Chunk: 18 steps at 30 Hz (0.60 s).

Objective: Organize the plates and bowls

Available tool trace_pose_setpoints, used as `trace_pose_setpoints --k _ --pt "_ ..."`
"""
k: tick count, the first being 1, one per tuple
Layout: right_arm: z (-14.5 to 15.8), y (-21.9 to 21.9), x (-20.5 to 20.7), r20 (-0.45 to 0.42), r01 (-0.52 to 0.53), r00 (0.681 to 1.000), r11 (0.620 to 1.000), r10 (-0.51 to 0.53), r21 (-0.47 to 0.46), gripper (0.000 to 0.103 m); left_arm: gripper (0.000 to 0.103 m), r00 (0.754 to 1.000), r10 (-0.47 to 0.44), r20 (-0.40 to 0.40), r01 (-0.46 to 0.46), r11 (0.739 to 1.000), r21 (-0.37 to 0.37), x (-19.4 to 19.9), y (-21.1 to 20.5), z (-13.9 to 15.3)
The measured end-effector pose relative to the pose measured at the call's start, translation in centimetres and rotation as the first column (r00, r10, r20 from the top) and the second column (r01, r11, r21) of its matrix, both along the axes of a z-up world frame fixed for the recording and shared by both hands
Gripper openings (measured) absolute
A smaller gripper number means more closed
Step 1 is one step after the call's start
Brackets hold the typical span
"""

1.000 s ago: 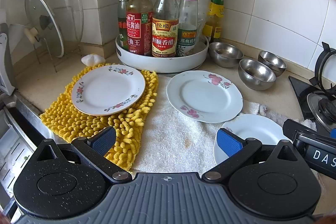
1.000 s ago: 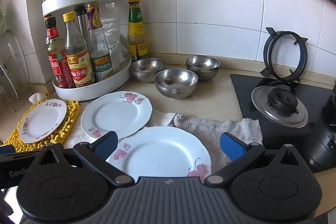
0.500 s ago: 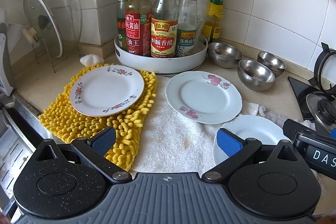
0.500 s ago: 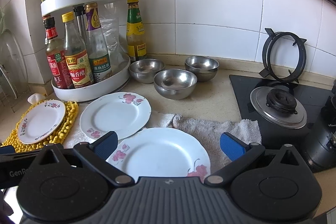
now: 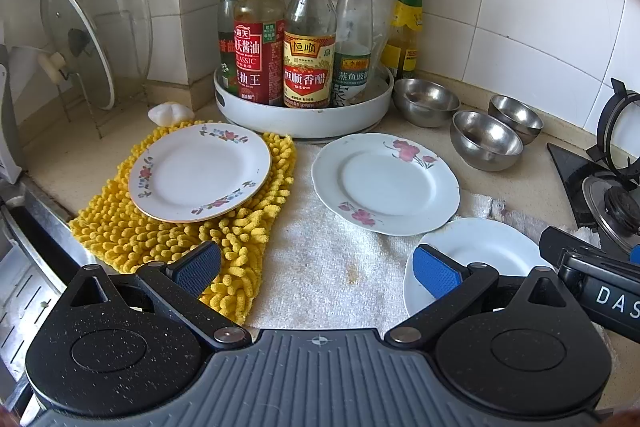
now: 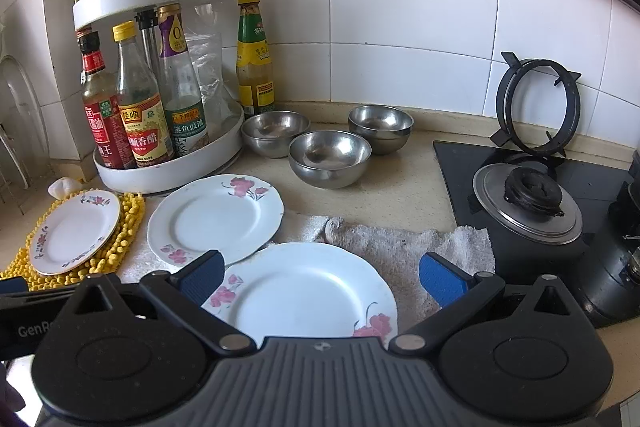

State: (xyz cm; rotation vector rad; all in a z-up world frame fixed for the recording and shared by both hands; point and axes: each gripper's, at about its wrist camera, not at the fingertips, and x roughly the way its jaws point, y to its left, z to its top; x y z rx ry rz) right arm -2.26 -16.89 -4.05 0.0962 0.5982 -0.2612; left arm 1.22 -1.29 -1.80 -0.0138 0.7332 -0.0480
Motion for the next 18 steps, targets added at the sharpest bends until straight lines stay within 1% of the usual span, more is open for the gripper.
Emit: trace_pose_setpoints --k 11,18 --pt "-0.2 0.3 0.7 -0.011 -0.010 1.000 1.000 0.010 -0.002 0.103 0.103 1.000 0.011 -0.010 -0.011 1.000 -0.005 0.5 0.5 -0.5" --pt "-0.6 0.5 1.3 -0.032 -0.025 0.999 1.000 0.024 -0.002 0.103 0.103 0.999 0.005 -0.033 -0.005 1.000 -0.005 0.9 0.9 -1.0"
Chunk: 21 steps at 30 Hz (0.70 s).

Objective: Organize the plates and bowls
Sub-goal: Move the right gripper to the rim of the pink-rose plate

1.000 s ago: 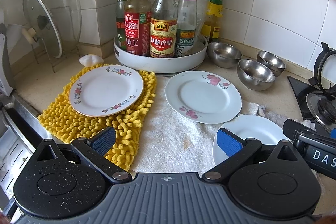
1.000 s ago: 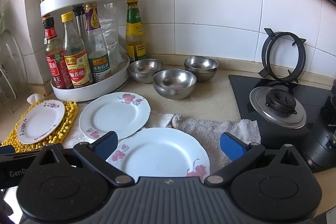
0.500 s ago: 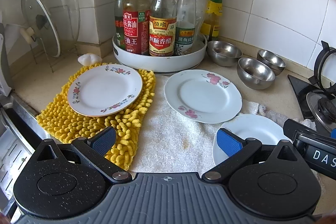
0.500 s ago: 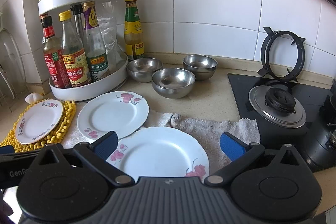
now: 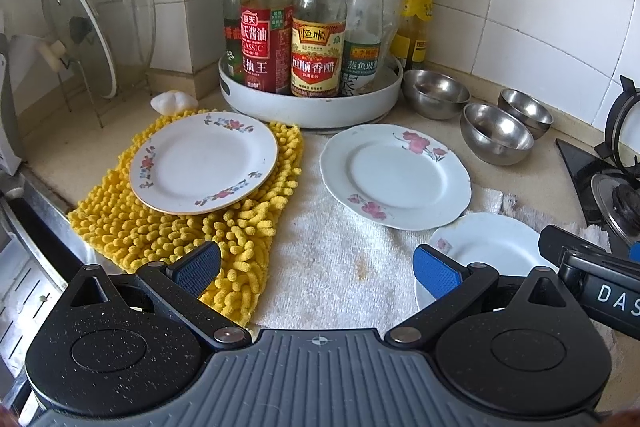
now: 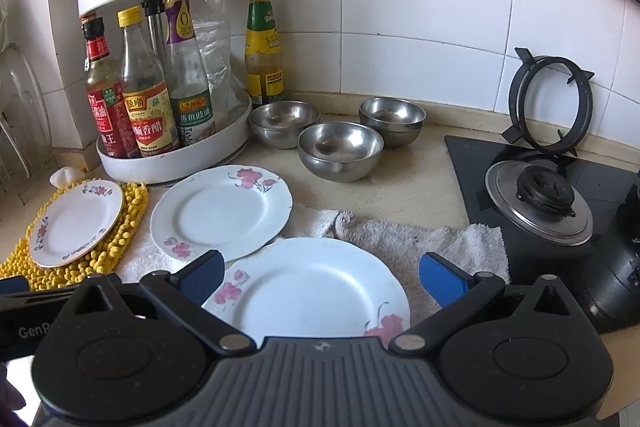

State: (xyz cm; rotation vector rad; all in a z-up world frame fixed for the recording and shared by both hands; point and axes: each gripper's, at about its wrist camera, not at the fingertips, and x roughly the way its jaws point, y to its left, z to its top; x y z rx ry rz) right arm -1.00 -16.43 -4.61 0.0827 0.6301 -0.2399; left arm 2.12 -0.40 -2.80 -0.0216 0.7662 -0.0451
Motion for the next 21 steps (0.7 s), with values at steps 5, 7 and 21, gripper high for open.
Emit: trace_pose_setpoints --k 5,7,21 --pt "-0.4 -0.2 0.1 -0.019 0.004 1.000 1.000 -0.004 -0.004 0.103 0.103 0.999 -0.023 -0.031 0.023 1.000 -0.002 0.2 -0.2 -0.8" --pt "-0.6 -0.4 0.1 -0.028 0.008 1.000 1.000 -0.008 0.000 0.103 0.103 0.998 -0.041 -0.040 0.041 0.999 0.001 0.2 -0.4 -1.1" --pt "-1.2 -4.1 3.6 -0.065 -0.031 0.997 0.999 0.029 -0.027 0.103 0.103 0.993 -0.058 -0.101 0.055 0.998 -0.038 3.4 -2.5 -2.6"
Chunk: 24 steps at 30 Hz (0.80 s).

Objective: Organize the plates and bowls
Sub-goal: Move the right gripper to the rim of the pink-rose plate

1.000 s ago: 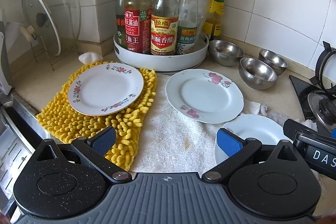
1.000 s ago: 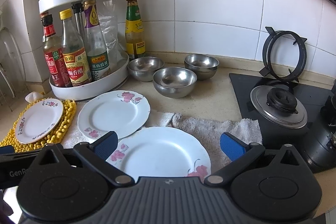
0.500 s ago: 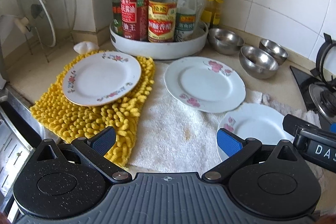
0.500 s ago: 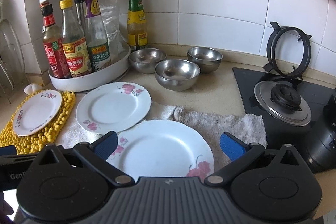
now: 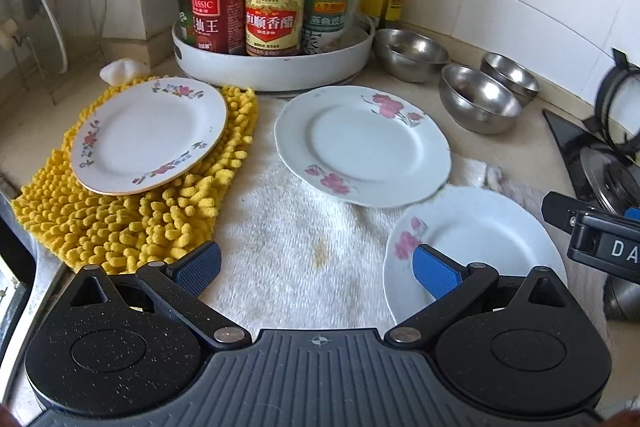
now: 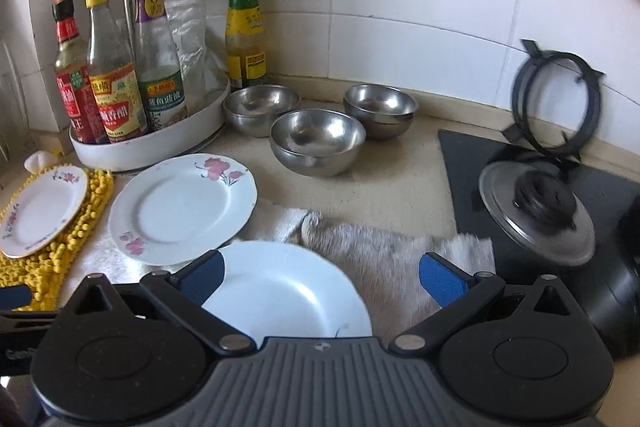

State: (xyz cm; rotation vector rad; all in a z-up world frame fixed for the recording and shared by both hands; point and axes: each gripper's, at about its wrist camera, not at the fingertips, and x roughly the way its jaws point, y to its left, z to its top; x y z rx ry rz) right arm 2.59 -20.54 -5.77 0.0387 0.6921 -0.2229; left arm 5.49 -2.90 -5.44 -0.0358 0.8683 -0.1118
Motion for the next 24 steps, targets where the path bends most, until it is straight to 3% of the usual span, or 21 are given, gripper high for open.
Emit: trace_pose_setpoints --k 6,13,24 --pt "-0.5 -1.6 4.4 -0.020 -0.100 0.995 0.995 0.101 0.011 0.103 0.103 0.997 0.080 0.007 -0.080 0.996 -0.035 2.7 -0.7 0.2" --pt "-1.4 -3.0 8.8 -0.054 -0.210 0.976 0.977 0.212 0.029 0.103 0.103 0.988 0.155 -0.018 -0.156 0.987 -0.024 5.0 -1.7 -0.5" --pt "-3.7 -3.4 14.4 -0.133 -0.302 0.940 0.947 0.316 0.111 0.103 0.096 0.985 0.158 -0.063 -0.159 0.987 -0.010 8.1 -1.7 -1.6"
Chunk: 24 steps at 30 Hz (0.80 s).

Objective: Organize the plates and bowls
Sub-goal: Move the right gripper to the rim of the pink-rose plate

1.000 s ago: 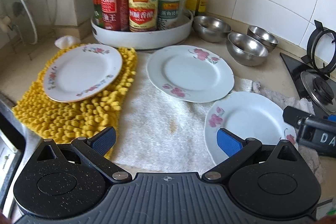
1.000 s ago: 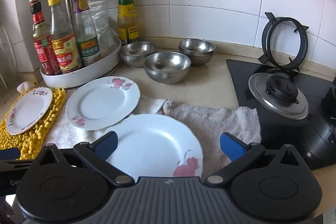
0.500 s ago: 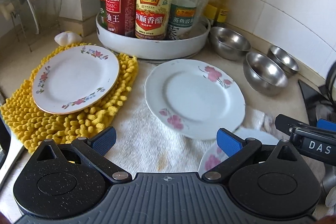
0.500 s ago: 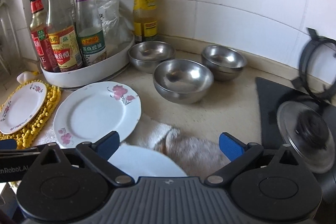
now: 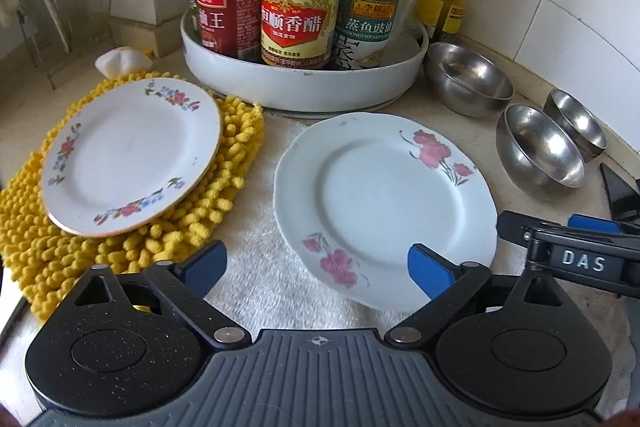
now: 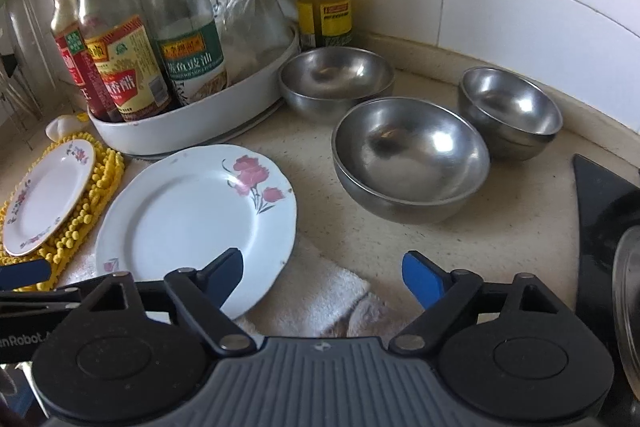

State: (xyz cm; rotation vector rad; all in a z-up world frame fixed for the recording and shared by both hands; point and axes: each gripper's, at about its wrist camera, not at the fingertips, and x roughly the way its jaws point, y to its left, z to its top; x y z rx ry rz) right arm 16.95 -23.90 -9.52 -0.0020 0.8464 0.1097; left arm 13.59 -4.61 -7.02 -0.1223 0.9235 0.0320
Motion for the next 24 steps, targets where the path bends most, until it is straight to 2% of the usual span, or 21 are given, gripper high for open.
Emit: trace_pose_setpoints --k 4,7,10,12,24 --pt "-0.4 0.0 1.5 -0.034 -0.017 0.999 0.999 0.018 0.034 0.095 0.091 0.998 -0.047 -0.039 0.045 0.998 -0.040 1.5 0.2 -0.6" --pt "-1.0 -0.5 2.6 -0.077 0.007 0.997 0.996 0.000 0.090 0.093 0.088 0.997 -0.056 -0.056 0.053 0.997 -0.050 2.5 0.6 -0.9" --pt "-1.4 -0.8 3.3 -0.095 0.020 0.995 0.995 -0.011 0.096 0.087 0.082 0.996 -0.063 -0.061 0.058 0.996 -0.071 3.2 1.0 -1.2" --pt "-1.6 -0.6 3.7 -0.105 0.012 0.995 0.995 -0.002 0.097 0.087 0.080 0.995 -0.067 -0.073 0.060 0.994 -0.086 3.7 1.1 -1.4" --pt "-2.1 -0.4 5.7 -0.130 -0.007 0.991 0.991 0.024 0.136 0.086 0.081 0.994 -0.053 -0.092 0.047 0.996 -0.070 6.0 0.8 -2.3"
